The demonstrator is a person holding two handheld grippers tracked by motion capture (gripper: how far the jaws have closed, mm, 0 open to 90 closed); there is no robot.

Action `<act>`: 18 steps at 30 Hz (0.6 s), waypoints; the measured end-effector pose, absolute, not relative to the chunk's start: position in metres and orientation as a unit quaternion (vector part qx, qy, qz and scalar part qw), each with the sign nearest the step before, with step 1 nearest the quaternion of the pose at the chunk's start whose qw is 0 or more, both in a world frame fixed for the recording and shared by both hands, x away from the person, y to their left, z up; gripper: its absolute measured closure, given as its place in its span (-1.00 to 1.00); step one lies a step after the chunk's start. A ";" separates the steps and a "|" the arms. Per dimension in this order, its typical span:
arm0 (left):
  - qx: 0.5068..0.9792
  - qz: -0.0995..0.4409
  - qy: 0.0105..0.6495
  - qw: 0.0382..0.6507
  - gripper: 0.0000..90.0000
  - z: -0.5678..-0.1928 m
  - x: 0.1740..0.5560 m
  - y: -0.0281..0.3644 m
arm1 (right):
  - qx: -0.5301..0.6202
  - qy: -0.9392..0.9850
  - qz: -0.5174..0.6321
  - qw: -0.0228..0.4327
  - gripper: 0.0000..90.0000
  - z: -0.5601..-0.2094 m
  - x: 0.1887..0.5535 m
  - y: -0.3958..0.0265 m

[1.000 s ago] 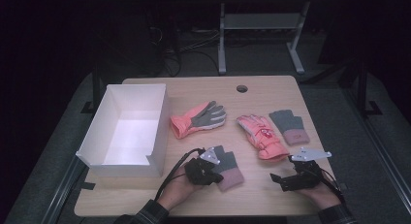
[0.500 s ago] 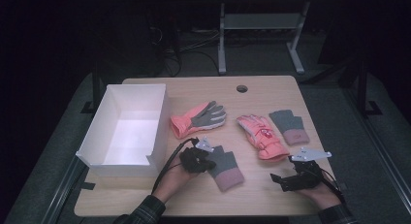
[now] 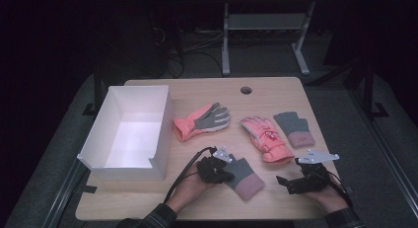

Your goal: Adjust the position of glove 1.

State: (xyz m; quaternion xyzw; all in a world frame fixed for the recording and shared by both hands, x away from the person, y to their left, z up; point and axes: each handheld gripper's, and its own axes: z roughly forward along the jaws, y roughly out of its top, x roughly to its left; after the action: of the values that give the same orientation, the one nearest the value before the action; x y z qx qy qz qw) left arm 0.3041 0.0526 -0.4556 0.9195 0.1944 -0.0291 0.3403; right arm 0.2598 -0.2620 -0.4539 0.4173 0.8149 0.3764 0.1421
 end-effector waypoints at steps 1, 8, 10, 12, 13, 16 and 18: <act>0.920 -0.029 0.194 0.340 1.00 -0.455 0.304 0.052 | 0.417 0.814 0.377 0.142 -0.95 -0.454 0.260 -0.262; 0.911 -0.007 0.205 0.357 0.66 -0.447 0.306 0.071 | 0.418 0.815 0.376 0.138 -0.95 -0.448 0.261 -0.266; 0.909 0.003 0.209 0.361 0.57 -0.445 0.304 0.079 | 0.419 0.816 0.375 0.137 -0.95 -0.446 0.262 -0.268; 0.909 0.008 0.209 0.360 0.33 -0.443 0.303 0.086 | 0.424 0.814 0.374 0.135 -0.87 -0.443 0.262 -0.269; 0.909 0.004 0.211 0.358 0.23 -0.443 0.301 0.090 | 0.421 0.814 0.376 0.138 -0.84 -0.442 0.262 -0.270; 0.914 0.007 0.204 0.352 -0.08 -0.444 0.296 0.099 | 0.426 0.814 0.370 0.139 -0.80 -0.438 0.265 -0.272; 0.912 0.009 0.207 0.355 -0.24 -0.445 0.291 0.105 | 0.428 0.814 0.365 0.148 -0.71 -0.436 0.268 -0.274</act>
State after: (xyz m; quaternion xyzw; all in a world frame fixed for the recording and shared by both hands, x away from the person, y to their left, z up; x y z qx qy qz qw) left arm 0.2914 0.1048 -0.4447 0.9116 0.2069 0.0089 0.3551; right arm 0.2676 -0.2735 -0.4357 0.4277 0.8137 0.3650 0.1477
